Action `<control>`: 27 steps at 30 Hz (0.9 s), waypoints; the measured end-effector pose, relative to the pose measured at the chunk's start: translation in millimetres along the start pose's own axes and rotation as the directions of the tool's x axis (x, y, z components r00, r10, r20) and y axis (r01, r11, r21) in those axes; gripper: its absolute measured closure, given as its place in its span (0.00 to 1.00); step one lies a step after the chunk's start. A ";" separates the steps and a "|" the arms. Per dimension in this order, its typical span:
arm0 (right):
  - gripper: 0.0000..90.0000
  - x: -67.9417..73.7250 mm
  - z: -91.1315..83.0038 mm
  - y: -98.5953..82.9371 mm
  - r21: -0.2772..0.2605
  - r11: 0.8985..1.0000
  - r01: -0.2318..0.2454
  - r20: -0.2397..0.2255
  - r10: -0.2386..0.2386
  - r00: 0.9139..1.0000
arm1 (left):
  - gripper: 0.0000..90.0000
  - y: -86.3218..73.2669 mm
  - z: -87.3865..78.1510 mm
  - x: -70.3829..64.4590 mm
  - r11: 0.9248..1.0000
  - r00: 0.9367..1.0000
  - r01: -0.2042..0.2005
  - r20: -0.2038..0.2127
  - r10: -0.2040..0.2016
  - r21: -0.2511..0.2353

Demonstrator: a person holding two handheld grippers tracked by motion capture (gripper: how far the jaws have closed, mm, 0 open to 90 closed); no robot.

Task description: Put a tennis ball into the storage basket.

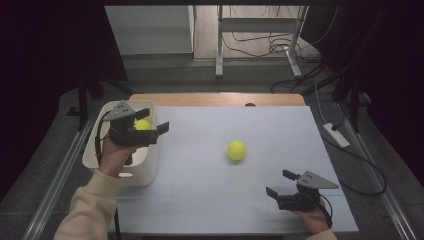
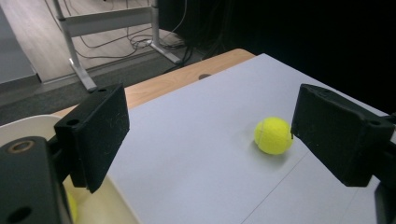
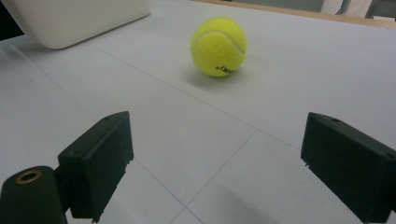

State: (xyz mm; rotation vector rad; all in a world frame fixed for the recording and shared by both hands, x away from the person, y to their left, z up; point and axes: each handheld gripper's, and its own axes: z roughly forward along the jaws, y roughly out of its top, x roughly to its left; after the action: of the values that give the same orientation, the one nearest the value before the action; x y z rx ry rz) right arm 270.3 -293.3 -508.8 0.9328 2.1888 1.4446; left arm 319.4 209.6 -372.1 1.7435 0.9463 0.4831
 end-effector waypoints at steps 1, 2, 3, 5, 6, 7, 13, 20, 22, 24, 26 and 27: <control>0.10 0.0 -0.1 -0.2 0.001 1.000 0.001 0.000 -0.001 1.000 | 0.14 0.3 2.5 -1.6 1.000 1.000 -0.012 0.000 0.012 0.005; 0.10 0.0 -0.2 -0.4 0.001 1.000 0.001 0.001 -0.001 1.000 | 0.14 0.6 5.2 -3.7 1.000 1.000 -0.025 -0.007 0.026 0.011; 0.10 0.1 -0.2 -0.6 0.001 1.000 0.002 0.001 -0.002 1.000 | 0.14 0.8 7.3 -5.0 0.999 0.999 -0.033 -0.006 0.033 0.016; 0.10 0.1 -0.3 -0.6 0.002 1.000 0.003 0.002 -0.003 1.000 | 0.14 1.0 11.0 -7.6 0.999 0.999 -0.038 0.007 0.038 0.026; 0.10 0.1 -0.2 -0.6 0.003 1.000 0.005 0.001 -0.005 1.000 | 0.14 0.8 12.9 -9.2 0.999 0.999 -0.044 0.012 0.044 0.031; 0.10 0.2 -0.2 -0.7 0.003 1.000 0.006 0.000 -0.006 1.000 | 0.14 0.7 14.3 -10.2 0.998 0.999 -0.047 0.014 0.047 0.035; 0.10 -0.2 -0.6 -0.7 0.004 1.000 0.008 0.003 -0.008 1.000 | 0.13 -1.5 25.1 -18.0 0.997 0.998 -0.056 0.044 0.053 0.057; 0.10 -0.8 -0.7 -1.0 0.005 1.000 0.009 0.003 -0.009 1.000 | 0.13 -1.8 35.0 -24.4 0.995 0.996 -0.065 0.067 0.060 0.073; 0.10 -0.5 -0.6 -1.1 0.007 1.000 0.008 0.002 -0.008 1.000 | 0.13 -1.8 37.6 -25.7 0.995 0.996 -0.066 0.071 0.061 0.076; 0.11 -0.5 -0.5 -1.2 0.007 1.000 0.008 0.001 -0.008 1.000 | 0.13 -2.0 40.7 -27.5 0.995 0.995 -0.067 0.077 0.061 0.079; 0.10 -0.5 -0.4 -1.3 0.007 1.000 0.008 0.001 -0.008 1.000 | 0.13 -2.0 42.6 -29.0 0.994 0.995 -0.070 0.080 0.063 0.081; 0.11 -0.4 -0.4 -1.3 0.007 1.000 0.008 0.002 -0.008 1.000 | 0.13 -1.9 43.9 -29.9 0.994 0.994 -0.072 0.083 0.065 0.083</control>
State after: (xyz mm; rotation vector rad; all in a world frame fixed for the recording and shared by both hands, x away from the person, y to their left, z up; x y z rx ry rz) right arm 269.9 -294.2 -509.8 0.9267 2.1954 1.4330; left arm 331.7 160.0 -386.7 1.8641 0.8632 0.4188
